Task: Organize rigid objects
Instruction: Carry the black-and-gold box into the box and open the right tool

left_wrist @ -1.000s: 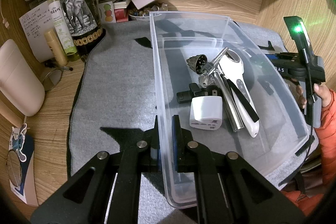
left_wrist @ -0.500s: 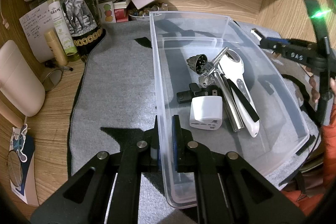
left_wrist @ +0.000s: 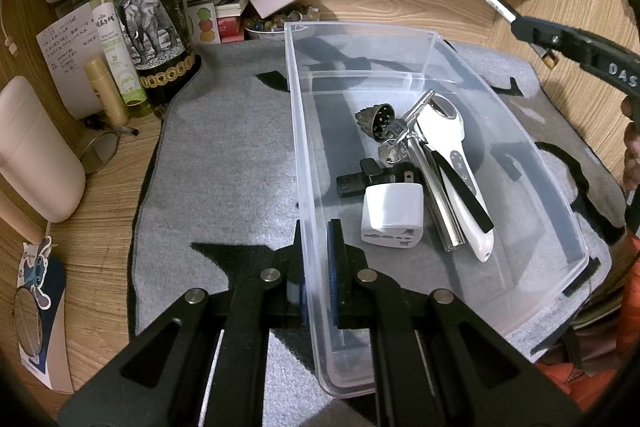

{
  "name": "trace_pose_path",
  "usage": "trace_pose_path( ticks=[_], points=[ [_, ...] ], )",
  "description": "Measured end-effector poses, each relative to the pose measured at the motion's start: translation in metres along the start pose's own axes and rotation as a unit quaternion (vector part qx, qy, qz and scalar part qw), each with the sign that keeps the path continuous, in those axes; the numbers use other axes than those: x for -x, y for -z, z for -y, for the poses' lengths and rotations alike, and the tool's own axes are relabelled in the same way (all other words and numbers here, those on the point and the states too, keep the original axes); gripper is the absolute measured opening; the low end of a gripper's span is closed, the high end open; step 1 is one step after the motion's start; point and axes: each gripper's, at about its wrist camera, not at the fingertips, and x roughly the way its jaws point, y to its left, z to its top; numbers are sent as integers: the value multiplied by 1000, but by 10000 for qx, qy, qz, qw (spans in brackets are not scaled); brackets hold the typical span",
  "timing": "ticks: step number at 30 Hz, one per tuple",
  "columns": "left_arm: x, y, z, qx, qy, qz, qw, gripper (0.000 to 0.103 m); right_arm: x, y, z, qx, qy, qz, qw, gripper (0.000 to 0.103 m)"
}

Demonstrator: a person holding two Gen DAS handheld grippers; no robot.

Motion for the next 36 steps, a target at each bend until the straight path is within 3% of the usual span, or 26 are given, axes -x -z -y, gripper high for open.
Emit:
trace_pose_path(
  ticks=[9,20,36],
  points=[
    [0,0,0,2,-4,2,10000,7,1,-4,-29,233,-320,47,9992,22],
    [0,0,0,8,5,2,10000,7,-34,15,-69,604,-830,-635,9927,22],
    [0,0,1,8,9,4,10000,7,-62,24,-75,718,-949,-1163,9861,22]
  ],
)
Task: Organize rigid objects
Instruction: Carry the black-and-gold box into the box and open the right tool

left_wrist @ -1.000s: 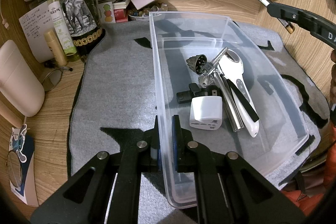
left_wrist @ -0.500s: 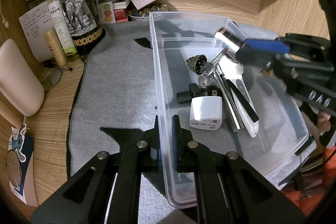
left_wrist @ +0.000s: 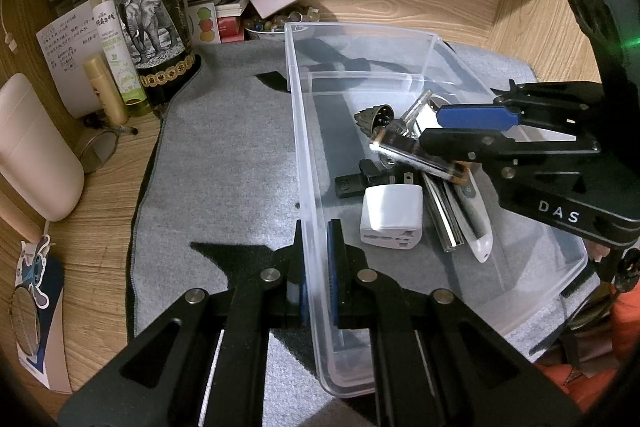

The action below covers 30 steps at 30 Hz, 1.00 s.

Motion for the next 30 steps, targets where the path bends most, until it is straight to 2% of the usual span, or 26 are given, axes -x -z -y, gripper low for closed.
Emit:
trace_pose_path(
  ticks=[7,18,22,28,30],
  points=[
    [0,0,0,-1,-3,0,10000,7,11,0,2,-48,81,189,9998,42],
    [0,0,0,6,1,0,10000,7,42,-3,24,-288,405,570,9971,45],
    [0,0,0,4,-2,2,10000,7,60,0,34,-386,598,814,9941,60],
    [0,0,0,3,-2,2,10000,7,80,7,50,-531,881,1000,9897,61],
    [0,0,0,4,1,2,10000,7,84,11,58,-605,938,1016,9885,66]
  ],
)
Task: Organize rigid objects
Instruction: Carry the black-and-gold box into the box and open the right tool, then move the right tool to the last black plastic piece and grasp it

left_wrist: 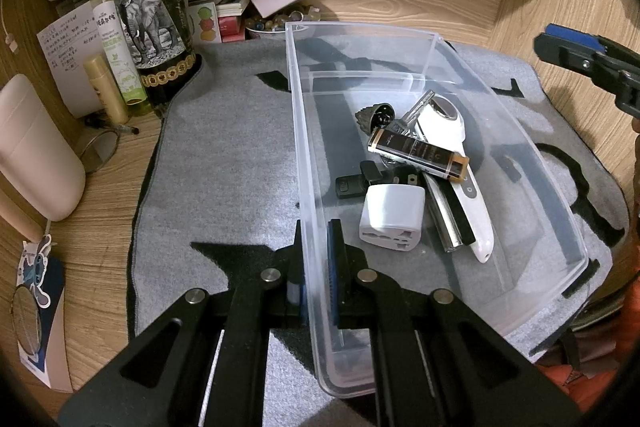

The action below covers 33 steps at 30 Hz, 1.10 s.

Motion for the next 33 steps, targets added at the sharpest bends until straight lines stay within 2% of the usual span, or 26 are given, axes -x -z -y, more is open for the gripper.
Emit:
trace_pose_path(
  ticks=[2,7,20,23,25,29,33],
  points=[
    [0,0,0,0,-1,0,10000,7,2,4,7,-77,95,16,9999,72],
    [0,0,0,1,-2,3,10000,7,-6,18,23,-304,208,-192,9991,73],
    [0,0,0,1,-2,1,10000,7,-68,84,25,-506,146,-1349,9895,71],
    [0,0,0,0,-4,2,10000,7,-72,92,27,-639,46,-1408,9880,63],
    [0,0,0,0,-5,1,10000,7,-70,91,29,-641,15,-1376,9884,46],
    [0,0,0,7,0,3,10000,7,-67,92,27,-579,-64,-1343,9892,25],
    [0,0,0,-3,-4,-1,10000,7,-63,90,22,-540,-56,-1334,9896,24]
  ],
)
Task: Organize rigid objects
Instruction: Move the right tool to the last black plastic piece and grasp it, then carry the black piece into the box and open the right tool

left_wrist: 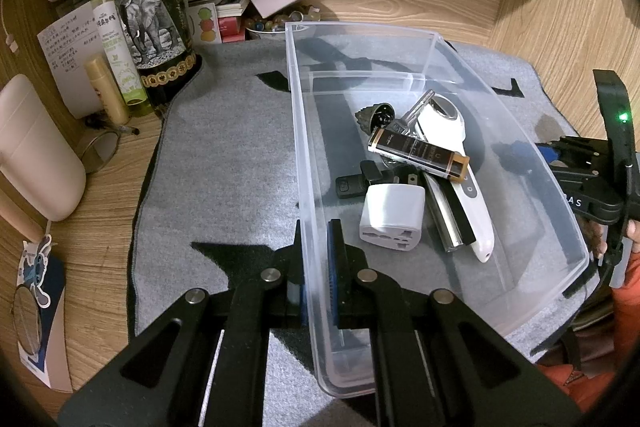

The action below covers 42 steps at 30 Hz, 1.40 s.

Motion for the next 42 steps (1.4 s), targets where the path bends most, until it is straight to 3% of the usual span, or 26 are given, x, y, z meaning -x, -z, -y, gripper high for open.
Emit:
trace_pose_path(
  ticks=[15,25,30,42],
  points=[
    [0,0,0,3,-1,3,10000,7,54,-32,-16,187,52,848,9962,24],
    [0,0,1,0,0,3,10000,7,79,-64,-50,558,-242,1414,9881,24],
    [0,0,0,2,-2,4,10000,7,68,-70,-69,777,-438,1319,9872,24],
    [0,0,1,2,12,4,10000,7,18,-66,-102,1240,-749,471,9883,24]
  ],
)
